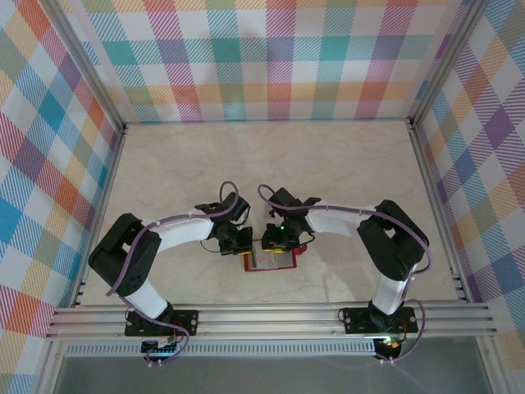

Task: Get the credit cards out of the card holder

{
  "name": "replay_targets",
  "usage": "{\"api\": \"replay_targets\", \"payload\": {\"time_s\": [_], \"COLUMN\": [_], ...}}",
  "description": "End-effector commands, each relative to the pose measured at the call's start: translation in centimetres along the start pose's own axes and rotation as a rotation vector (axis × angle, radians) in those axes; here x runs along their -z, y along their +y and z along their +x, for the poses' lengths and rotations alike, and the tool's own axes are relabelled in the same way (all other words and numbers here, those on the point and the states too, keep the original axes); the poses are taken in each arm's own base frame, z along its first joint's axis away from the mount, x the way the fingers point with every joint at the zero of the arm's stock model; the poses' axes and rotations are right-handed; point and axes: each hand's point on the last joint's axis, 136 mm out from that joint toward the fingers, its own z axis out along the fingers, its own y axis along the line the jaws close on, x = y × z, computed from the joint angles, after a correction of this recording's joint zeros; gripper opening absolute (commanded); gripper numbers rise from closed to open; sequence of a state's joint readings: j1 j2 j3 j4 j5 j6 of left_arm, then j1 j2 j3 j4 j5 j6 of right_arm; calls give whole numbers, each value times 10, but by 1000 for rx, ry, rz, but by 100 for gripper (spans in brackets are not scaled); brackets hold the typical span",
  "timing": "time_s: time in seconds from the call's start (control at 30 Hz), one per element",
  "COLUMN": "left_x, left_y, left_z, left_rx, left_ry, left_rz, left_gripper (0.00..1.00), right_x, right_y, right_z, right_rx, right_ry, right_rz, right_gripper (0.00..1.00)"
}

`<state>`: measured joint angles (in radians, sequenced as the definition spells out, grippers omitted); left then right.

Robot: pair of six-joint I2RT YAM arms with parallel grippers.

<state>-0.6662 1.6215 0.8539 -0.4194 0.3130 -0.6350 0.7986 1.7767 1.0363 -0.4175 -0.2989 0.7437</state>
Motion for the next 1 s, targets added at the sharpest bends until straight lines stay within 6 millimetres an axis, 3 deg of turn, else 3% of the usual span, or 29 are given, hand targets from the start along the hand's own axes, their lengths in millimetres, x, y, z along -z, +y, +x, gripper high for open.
{"api": "replay_targets", "payload": {"time_s": [0.0,0.3,0.57,0.8,0.97], "left_x": [3,25,17,3,-3], "left_y": [3,-17,-36,-24,-12], "left_z": [6,3,11,15,15], "left_rx": [-14,-30,-44,-44,-50], "left_ry": [14,-27,-7,15,20], "left_rz": [-36,15,60,10,-53], "left_gripper": [3,4,5,4,3], "right_x": [15,22,23,22,13], "right_y": [4,8,1,4,20], "right_z": [-2,-1,0,0,2], "right_rx": [17,18,10,6,-3], "right_ry": [-20,-37,-47,-45,-16], "right_rz": [9,-9,18,-2,-113], "right_gripper": [30,30,30,30,30]}}
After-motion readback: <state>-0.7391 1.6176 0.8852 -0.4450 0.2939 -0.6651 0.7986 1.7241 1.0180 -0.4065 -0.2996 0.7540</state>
